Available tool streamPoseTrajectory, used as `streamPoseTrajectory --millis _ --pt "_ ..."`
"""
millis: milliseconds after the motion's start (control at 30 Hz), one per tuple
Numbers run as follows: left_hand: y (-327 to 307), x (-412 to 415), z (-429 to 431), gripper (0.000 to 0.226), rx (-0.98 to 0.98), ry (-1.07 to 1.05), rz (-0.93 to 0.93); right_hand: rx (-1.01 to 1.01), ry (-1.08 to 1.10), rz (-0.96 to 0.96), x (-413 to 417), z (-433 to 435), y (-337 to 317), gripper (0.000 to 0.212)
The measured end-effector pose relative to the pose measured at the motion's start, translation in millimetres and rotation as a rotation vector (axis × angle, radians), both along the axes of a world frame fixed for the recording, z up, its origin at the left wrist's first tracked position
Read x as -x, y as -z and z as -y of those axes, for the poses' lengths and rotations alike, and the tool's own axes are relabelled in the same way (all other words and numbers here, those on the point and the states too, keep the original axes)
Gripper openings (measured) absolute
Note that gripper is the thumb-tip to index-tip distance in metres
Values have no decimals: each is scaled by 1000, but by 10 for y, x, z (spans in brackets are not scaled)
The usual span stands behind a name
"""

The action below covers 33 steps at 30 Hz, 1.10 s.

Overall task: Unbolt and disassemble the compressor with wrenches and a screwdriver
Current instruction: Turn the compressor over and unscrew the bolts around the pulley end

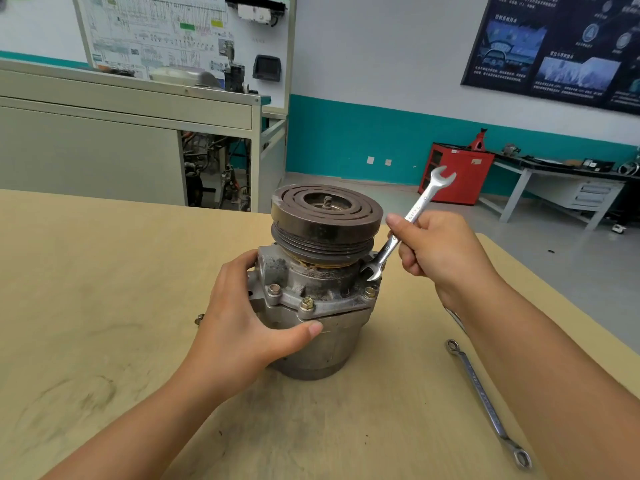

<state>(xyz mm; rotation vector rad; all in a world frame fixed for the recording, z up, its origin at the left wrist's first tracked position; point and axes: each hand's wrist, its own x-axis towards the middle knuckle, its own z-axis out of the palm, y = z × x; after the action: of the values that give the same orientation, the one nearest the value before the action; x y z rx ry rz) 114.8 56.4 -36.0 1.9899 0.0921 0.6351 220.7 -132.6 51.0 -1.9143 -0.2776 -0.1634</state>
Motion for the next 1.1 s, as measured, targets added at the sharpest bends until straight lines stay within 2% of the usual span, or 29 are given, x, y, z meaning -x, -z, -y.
streamPoseTrajectory --millis 167,300,500,700,867,1100 --pt "-6 10 0 101 -1 4 0 164 28 214 49 -43 -172 30" --pt "-9 12 3 100 3 9 1 306 12 297 77 -59 -242 30" --pt "-13 18 4 101 4 6 11 358 -22 334 138 -2 -222 28" --pt "-9 9 0 103 1 5 10 378 -148 317 198 60 -212 22" --pt "-2 1 1 95 5 12 25 392 -208 339 200 62 -218 20" --pt "20 5 -24 101 -8 32 30 411 -290 365 191 82 -237 19"
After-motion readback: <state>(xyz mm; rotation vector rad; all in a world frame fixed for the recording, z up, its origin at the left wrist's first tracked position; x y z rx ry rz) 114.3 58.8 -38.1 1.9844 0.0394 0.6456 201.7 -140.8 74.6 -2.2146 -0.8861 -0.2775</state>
